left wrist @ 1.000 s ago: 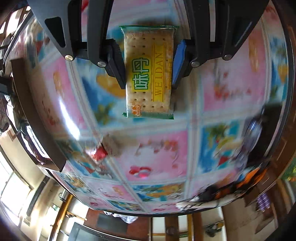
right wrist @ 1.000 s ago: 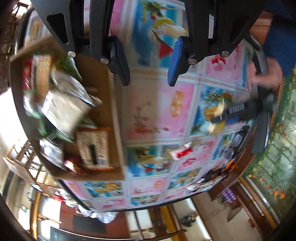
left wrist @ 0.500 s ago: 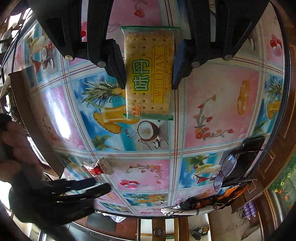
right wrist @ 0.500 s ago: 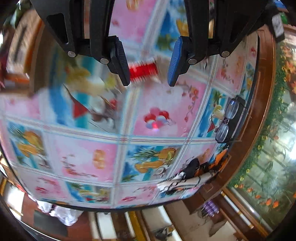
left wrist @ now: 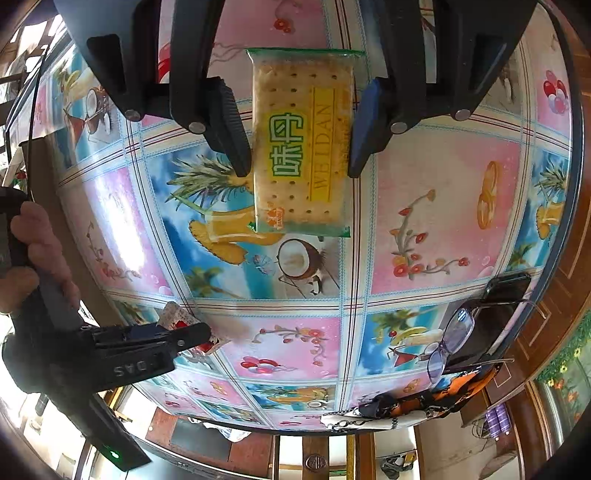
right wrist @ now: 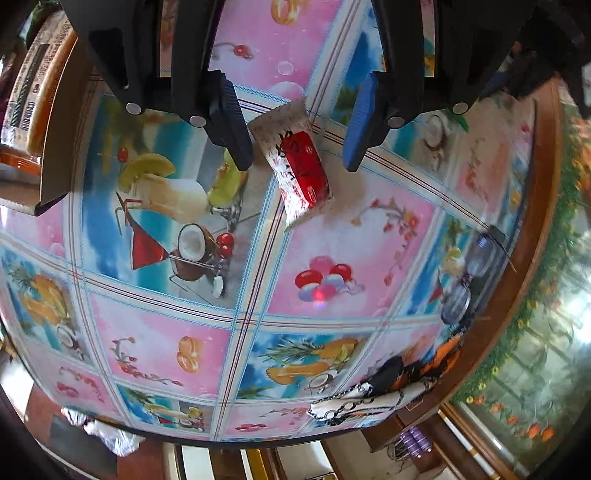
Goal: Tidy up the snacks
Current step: 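Grasp the red-and-white candy pack with the right gripper, then carry the cracker pack and candy pack in both grippers over the box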
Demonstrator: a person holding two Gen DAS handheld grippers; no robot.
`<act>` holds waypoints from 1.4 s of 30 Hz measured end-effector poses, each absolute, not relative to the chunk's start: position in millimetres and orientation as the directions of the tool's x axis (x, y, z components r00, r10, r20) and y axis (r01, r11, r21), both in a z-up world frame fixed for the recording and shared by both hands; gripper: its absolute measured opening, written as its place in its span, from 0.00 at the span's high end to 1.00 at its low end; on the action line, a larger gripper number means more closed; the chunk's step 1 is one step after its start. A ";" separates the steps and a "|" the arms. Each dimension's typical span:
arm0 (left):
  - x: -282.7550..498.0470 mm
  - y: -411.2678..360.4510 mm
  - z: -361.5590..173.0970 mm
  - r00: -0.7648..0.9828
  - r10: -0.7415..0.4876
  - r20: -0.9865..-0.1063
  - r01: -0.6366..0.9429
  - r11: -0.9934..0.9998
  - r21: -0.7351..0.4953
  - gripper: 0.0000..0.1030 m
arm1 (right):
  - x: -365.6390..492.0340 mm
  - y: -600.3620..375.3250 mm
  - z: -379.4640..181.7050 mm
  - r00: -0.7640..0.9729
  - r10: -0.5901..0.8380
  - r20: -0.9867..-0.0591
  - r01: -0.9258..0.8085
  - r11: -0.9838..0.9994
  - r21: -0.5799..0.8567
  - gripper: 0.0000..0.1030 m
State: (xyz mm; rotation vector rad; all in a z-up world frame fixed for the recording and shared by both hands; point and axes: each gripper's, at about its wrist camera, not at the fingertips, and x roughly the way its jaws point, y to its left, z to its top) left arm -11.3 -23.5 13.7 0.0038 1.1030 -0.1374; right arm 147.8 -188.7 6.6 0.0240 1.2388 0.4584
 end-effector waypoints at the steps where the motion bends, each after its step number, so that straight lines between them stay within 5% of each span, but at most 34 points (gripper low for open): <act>1: -10.8 -23.9 13.6 0.445 -0.106 -0.889 0.114 0.992 -0.061 0.51 | 147.9 -186.7 6.7 0.257 0.338 -0.905 -0.327 0.912 0.247 0.47; 3: -11.0 -25.8 13.0 0.450 -0.097 -0.888 0.119 0.992 -0.049 0.51 | 147.3 -179.2 6.5 0.294 0.290 -0.911 -0.337 0.923 0.185 0.52; 5: -12.5 -27.6 12.5 0.456 -0.087 -0.886 0.128 0.991 -0.031 0.51 | 143.9 -173.1 6.6 0.322 0.233 -0.917 -0.356 0.928 0.111 0.73; 6: -13.2 -28.0 12.4 0.460 -0.083 -0.884 0.131 0.991 -0.025 0.51 | 142.2 -172.3 6.5 0.326 0.219 -0.920 -0.360 0.928 0.093 0.74; 23: -16.4 -29.7 11.3 0.482 -0.067 -0.874 0.118 0.993 -0.010 0.51 | -25.8 -224.6 4.2 0.324 0.215 -0.921 -0.271 0.954 0.127 0.75; 42: -35.7 -75.9 28.4 0.515 -0.063 -0.855 0.201 0.978 0.049 0.56 | -48.1 -254.1 26.1 0.374 0.283 -0.883 -0.219 0.952 0.213 0.75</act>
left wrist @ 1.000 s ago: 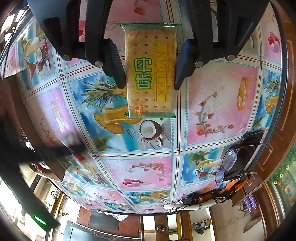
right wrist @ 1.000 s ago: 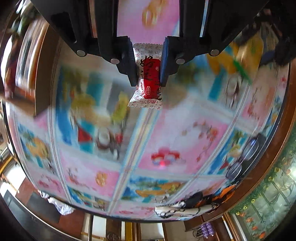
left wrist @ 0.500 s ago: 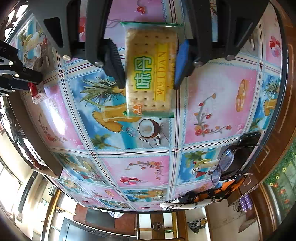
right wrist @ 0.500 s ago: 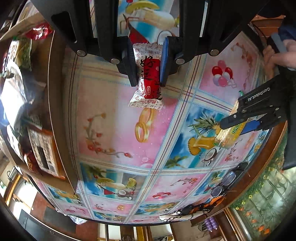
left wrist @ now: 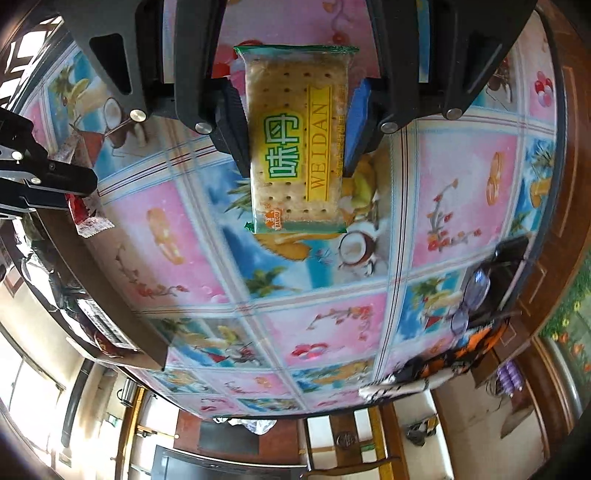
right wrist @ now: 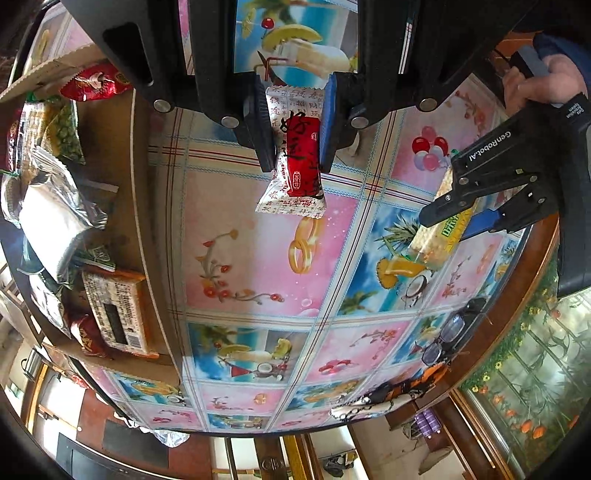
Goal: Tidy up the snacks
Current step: 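Carry the cracker pack and candy pack in both grippers over the box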
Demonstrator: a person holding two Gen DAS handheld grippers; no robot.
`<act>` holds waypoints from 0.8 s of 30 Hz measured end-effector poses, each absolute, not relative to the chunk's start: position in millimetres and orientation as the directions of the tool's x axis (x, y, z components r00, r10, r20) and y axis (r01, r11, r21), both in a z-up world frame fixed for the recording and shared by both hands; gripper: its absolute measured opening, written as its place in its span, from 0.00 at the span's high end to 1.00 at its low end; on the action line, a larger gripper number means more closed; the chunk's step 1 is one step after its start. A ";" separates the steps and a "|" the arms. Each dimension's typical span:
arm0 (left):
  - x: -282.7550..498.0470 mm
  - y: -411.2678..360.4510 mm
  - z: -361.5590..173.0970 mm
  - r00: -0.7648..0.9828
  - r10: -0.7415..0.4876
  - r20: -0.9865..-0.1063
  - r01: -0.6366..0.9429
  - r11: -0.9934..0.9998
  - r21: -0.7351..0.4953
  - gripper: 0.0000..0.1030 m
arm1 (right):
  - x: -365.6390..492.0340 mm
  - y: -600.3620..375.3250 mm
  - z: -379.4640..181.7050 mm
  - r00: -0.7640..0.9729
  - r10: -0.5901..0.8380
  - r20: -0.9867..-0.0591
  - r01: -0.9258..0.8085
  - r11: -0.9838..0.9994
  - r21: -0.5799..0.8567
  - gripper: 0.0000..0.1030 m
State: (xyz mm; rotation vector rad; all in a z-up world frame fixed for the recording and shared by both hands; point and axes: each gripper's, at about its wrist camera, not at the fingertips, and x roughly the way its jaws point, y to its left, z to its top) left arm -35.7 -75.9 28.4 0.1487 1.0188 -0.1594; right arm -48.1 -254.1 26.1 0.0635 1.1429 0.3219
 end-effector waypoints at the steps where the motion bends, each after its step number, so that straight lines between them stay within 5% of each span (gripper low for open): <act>1: -35.9 -79.5 30.4 0.520 -0.059 -0.852 0.208 0.976 0.059 0.56 | -48.6 -255.7 27.2 0.377 0.285 -0.881 -0.217 0.952 0.215 0.75; 24: -34.6 -147.2 57.5 0.581 -0.053 -0.812 0.343 0.921 0.185 0.56 | -58.6 -307.4 54.4 0.470 0.306 -0.828 -0.137 0.952 0.274 0.75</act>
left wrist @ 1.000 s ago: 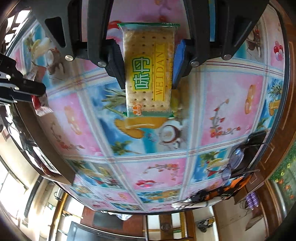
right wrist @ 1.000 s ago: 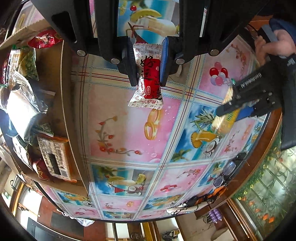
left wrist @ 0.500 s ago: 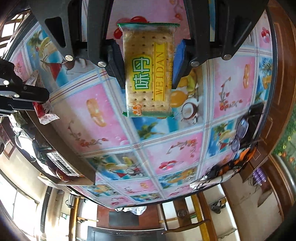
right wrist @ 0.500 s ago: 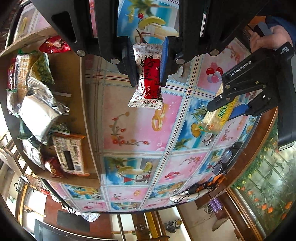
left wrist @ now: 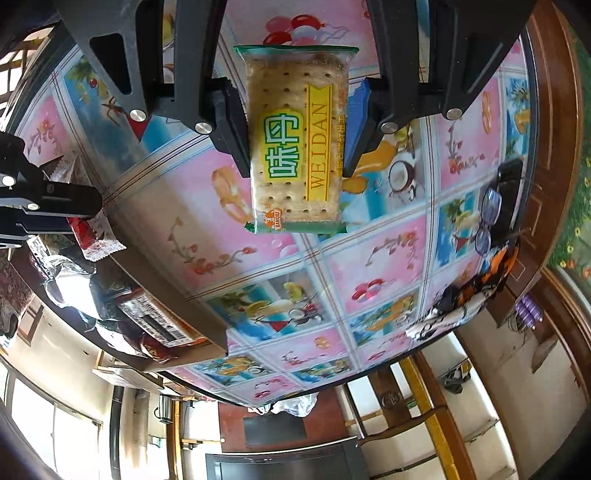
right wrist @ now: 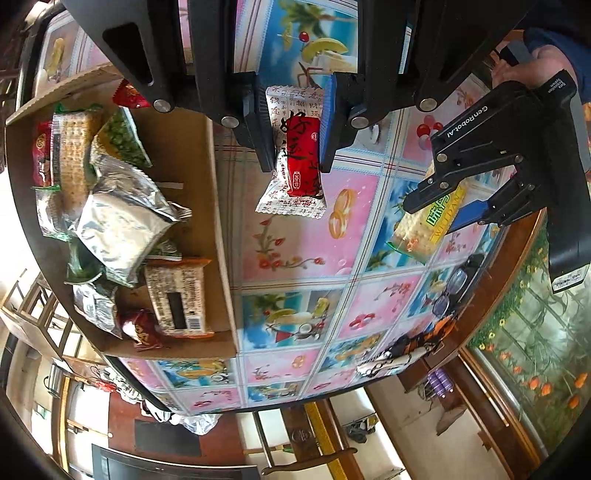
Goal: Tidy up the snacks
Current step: 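Carry the cracker pack and candy pack in both grippers over the box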
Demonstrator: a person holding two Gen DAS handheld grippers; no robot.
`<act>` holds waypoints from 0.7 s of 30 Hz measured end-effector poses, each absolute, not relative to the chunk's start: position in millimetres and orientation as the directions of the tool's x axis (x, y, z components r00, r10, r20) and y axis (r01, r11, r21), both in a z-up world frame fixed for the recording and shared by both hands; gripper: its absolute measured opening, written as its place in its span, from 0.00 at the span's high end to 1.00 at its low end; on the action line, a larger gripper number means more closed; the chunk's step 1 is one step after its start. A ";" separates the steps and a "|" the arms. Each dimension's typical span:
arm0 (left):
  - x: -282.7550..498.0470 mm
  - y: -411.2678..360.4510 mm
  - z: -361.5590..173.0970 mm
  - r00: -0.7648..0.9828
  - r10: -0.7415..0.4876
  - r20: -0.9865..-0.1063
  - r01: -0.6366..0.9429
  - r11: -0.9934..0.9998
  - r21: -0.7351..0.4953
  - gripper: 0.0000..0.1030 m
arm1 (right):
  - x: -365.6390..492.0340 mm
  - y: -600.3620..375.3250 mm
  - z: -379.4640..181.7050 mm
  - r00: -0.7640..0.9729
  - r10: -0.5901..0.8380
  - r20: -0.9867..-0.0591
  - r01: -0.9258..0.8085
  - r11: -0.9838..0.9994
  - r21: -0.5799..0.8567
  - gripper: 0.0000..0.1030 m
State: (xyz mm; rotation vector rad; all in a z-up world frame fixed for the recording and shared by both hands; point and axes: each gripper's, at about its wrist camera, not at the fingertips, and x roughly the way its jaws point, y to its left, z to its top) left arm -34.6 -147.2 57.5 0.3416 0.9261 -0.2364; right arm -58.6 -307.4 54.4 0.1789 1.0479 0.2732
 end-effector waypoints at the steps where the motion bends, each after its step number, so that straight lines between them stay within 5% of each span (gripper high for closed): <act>1: -34.4 -149.9 58.7 0.585 -0.051 -0.809 0.347 0.918 0.193 0.56 | -58.7 -309.5 55.0 0.473 0.307 -0.826 -0.134 0.952 0.277 0.75; 12: -30.5 -178.4 71.1 0.601 -0.069 -0.796 0.387 0.897 0.214 0.56 | -60.4 -335.7 60.5 0.499 0.311 -0.809 -0.100 0.948 0.303 0.75; 21: -18.7 -234.3 91.2 0.570 -0.204 -0.796 0.477 0.871 0.118 0.56 | -60.5 -383.4 64.8 0.527 0.271 -0.805 -0.010 0.950 0.313 0.75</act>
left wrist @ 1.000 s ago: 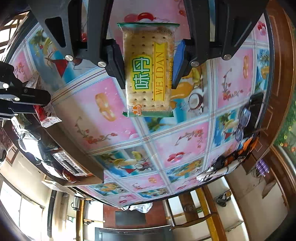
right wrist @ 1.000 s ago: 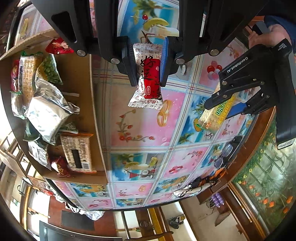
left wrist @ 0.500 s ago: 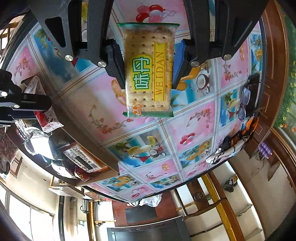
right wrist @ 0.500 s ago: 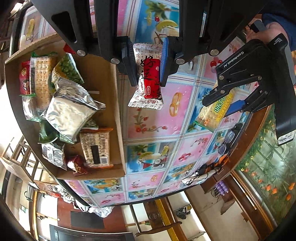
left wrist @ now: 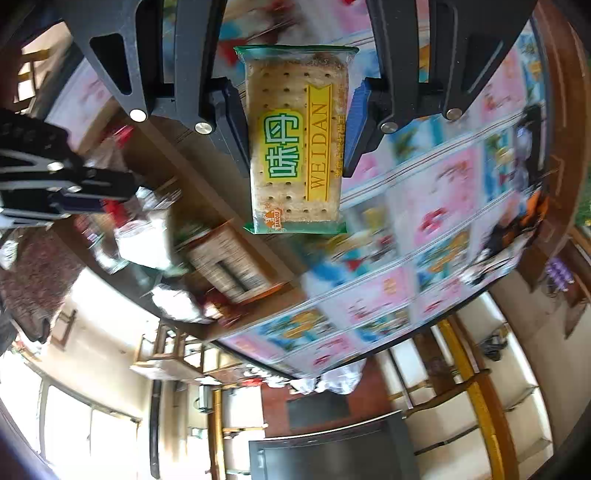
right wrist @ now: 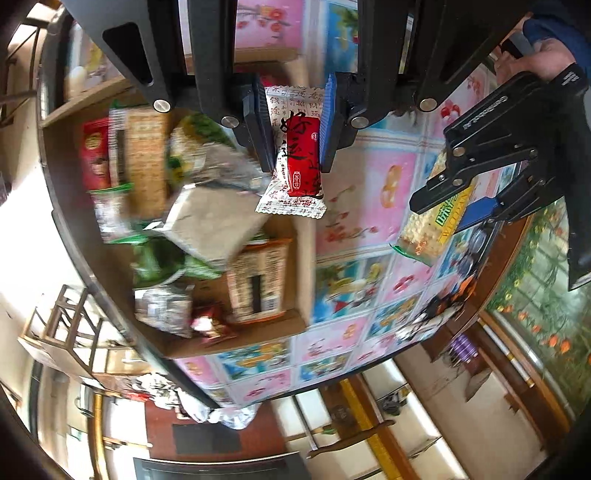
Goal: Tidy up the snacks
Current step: 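Carry the cracker pack and candy pack in both grippers over the box, then open the left gripper to drop the cracker pack while the right gripper releases the candy pack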
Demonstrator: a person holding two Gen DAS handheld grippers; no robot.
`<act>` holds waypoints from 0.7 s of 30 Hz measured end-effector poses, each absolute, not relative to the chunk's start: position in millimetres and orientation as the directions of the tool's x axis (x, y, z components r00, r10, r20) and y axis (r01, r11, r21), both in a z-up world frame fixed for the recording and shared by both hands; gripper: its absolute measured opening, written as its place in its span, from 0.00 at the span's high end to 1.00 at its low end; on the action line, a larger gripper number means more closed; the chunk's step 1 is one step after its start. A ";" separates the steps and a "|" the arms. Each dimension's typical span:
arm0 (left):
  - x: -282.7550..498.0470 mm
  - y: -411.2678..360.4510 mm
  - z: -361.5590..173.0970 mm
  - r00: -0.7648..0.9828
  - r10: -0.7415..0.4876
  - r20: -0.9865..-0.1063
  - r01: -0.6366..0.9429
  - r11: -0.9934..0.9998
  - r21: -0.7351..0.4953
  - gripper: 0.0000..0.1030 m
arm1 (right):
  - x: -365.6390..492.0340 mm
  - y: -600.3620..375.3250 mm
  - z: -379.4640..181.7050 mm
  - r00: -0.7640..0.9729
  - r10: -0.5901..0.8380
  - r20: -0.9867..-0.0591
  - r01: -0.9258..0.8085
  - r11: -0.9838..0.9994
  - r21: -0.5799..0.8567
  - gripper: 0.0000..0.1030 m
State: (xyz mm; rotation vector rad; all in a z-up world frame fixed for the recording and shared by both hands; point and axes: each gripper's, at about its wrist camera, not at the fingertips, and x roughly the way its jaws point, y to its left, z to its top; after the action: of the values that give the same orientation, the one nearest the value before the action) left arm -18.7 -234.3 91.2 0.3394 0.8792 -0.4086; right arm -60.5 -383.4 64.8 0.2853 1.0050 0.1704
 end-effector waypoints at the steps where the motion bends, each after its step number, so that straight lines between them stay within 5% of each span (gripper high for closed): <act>1: -17.1 -242.4 92.9 0.562 -0.222 -0.796 0.488 0.866 0.103 0.56 | -60.4 -390.4 65.2 0.531 0.264 -0.805 0.004 0.949 0.314 0.75; 21: 16.0 -361.1 57.1 0.445 -0.345 -0.827 0.622 0.783 0.008 0.56 | -32.5 -482.6 39.3 0.501 0.163 -0.850 0.145 0.952 0.268 0.76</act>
State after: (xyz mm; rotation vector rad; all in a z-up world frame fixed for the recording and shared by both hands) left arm 16.0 -361.1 57.1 0.3337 0.9322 -0.6129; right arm -32.5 -482.6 39.3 0.3249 1.0512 0.0109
